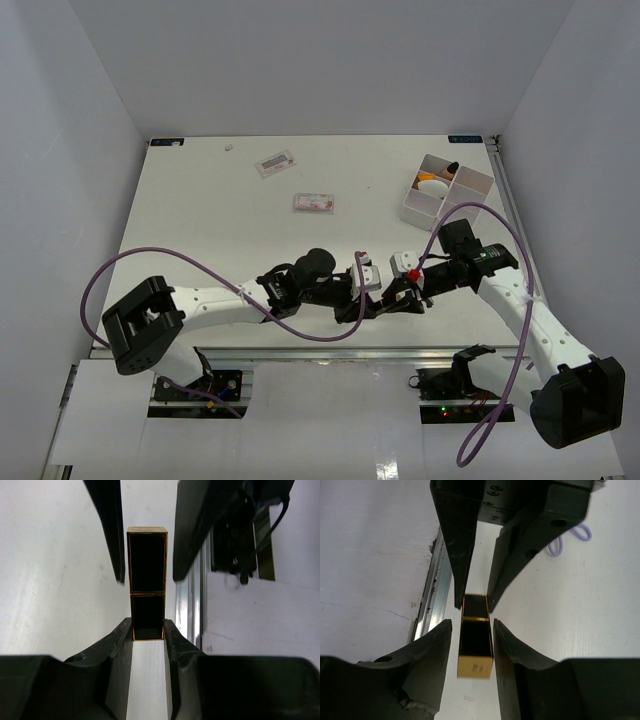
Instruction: Organize the makeup
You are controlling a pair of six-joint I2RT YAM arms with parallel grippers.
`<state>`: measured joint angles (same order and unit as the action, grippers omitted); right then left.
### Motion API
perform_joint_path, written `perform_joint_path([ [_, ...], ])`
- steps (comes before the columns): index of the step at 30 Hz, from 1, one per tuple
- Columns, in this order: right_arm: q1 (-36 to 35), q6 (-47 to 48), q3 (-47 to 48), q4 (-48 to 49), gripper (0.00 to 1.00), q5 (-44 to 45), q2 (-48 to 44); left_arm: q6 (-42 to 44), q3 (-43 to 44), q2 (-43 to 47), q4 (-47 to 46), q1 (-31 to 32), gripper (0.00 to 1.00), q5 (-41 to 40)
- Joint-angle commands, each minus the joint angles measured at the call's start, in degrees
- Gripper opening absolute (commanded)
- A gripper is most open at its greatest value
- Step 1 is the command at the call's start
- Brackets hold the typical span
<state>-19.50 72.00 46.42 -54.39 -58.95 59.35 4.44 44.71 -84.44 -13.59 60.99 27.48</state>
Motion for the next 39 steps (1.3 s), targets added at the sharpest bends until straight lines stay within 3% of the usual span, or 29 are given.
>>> perform_joint_path([
  [1, -1.3, -2.0, 0.9, 4.3, 0.58, -4.4, -2.0, -2.1, 0.3, 5.1, -13.0, 0.5, 0.17, -0.8],
  [4, -1.3, -3.6, 2.1, 4.6, 0.67, -3.7, -2.9, -2.6, -1.0, 5.2, -14.2, 0.5, 0.17, -1.3],
  [10, -0.7, -6.1, 7.0, 4.6, 0.75, -3.2, -4.3, -2.5, -2.4, 5.3, -14.5, 0.5, 0.17, -1.9],
  [12, -0.5, -7.1, 8.9, 4.5, 0.83, -3.3, -4.7, -2.4, -2.8, 5.1, -14.3, 0.5, 0.17, -1.9],
  [17, 0.8, -9.2, 13.2, 4.6, 0.89, -3.7, -4.6, -2.5, -4.2, 5.1, -14.7, 0.5, 0.17, -2.1],
  [28, 12.9, -9.7, 13.4, 3.7, 0.85, -17.7, -0.9, -7.3, -10.8, 9.7, -22.1, 0.2, 0.17, -4.2],
  [39, 13.2, 1.9, 13.6, -5.1, 0.83, -21.2, 5.3, -10.1, -12.0, 8.9, -28.7, 0.0, 0.17, -3.1],
])
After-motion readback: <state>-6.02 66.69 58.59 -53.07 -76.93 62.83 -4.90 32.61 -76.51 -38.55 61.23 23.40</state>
